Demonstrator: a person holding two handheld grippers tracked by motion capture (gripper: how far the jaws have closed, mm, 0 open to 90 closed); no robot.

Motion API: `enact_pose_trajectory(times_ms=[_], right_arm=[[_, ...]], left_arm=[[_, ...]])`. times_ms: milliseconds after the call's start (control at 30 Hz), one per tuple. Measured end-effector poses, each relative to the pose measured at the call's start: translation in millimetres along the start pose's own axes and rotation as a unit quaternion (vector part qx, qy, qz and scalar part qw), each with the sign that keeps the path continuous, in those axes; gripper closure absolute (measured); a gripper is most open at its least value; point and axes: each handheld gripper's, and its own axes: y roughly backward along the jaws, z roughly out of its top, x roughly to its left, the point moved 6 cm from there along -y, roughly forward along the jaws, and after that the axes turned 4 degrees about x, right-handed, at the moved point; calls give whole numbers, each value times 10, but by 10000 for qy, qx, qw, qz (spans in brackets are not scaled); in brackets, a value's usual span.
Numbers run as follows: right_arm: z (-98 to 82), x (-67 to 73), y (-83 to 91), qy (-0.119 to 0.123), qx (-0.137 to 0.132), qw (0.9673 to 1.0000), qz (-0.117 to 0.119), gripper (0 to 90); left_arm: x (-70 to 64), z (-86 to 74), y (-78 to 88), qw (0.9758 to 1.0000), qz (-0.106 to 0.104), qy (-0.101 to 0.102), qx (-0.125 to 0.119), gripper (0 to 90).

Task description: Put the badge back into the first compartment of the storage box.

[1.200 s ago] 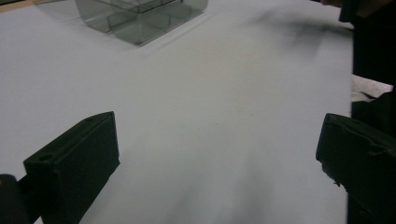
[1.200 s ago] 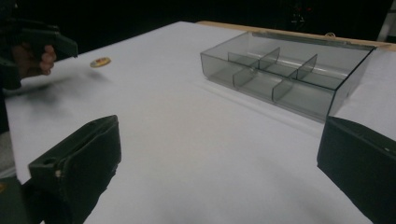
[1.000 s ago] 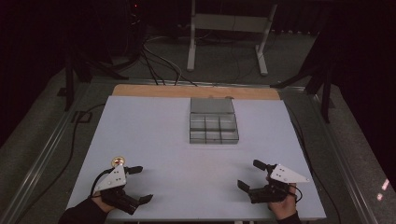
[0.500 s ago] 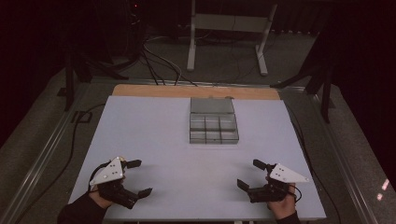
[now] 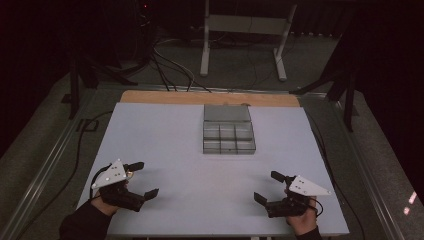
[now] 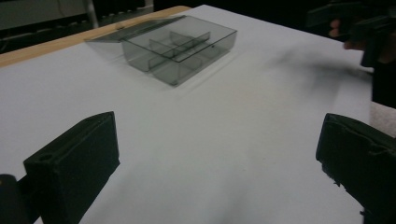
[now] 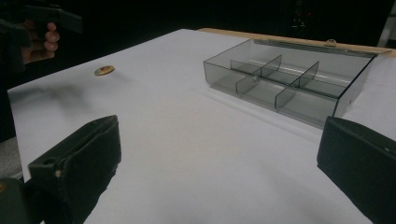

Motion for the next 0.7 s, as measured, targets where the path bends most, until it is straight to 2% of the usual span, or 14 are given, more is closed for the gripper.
enact_pose_trajectory(times_ms=[167,233,367,567,700], right_arm=[[-3,13,-10,10,21,10000,23,0],[0,6,-7,-18,-1,10000,13,0],[-3,-1,-6,-53,-7,10000,18,0],[-3,-1,-1,-27,12,10000,10,0],[-3,3,4,-21,9,10000,12,0]], left_arm=[[114,17,18,9997,182,128,-26,0],[205,10,24,9990,346,265,-25,0],[292,-18,22,9982,479,351,15,0],[461,-132,17,9952,778,545,216,0],[583,-223,57,9919,1018,696,310,0]])
